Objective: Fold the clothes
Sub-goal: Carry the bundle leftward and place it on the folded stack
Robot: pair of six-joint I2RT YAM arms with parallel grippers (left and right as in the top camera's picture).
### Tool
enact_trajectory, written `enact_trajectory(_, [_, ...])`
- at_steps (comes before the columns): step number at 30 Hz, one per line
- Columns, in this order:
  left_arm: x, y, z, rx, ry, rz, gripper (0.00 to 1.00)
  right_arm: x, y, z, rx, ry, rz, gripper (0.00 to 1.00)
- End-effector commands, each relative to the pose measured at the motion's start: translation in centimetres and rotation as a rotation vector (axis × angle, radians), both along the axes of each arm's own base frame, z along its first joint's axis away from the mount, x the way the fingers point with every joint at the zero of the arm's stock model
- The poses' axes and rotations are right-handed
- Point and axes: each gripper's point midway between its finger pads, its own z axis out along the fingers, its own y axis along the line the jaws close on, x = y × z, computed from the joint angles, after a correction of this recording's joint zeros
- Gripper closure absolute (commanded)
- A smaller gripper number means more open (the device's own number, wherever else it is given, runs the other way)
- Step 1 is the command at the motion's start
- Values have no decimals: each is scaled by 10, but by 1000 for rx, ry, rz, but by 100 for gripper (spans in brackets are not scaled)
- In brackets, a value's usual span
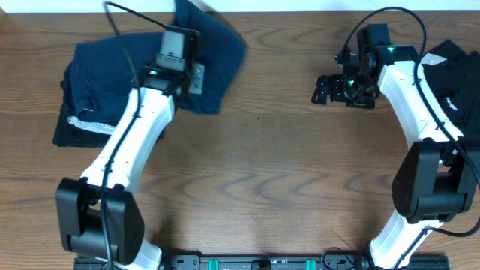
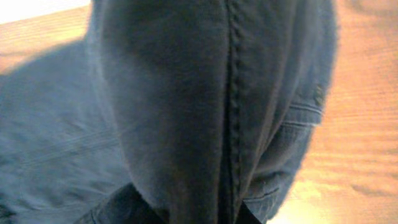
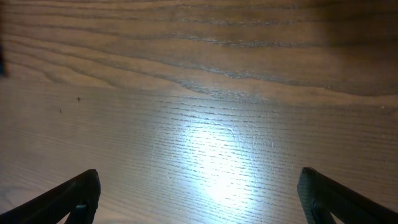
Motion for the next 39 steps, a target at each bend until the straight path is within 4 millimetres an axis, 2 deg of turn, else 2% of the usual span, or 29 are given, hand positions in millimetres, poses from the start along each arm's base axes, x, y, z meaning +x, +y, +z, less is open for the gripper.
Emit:
enact_trajectory(1, [10,13,39,3,-112,19,94,2,-2,2,-2,-3,-12,1])
enact_trajectory(9, [24,32,57,-10,-192,66,94,2,-2,2,-2,-3,-12,1])
enact_trajectory(14, [26,58,67,-40,-225,148,94,2,-2,1,-2,-3,-12,1])
enact_trajectory(21, [25,98,68,-52,-232,250,94,2,-2,2,-2,-3,-12,1])
enact_trajectory(32, [20,125,71,-128,-254,380,94,2,-2,2,-2,-3,-12,1])
enact_trajectory(39, [14,148,67,-296,-271,567,94,2,-2,2,-2,-3,-12,1])
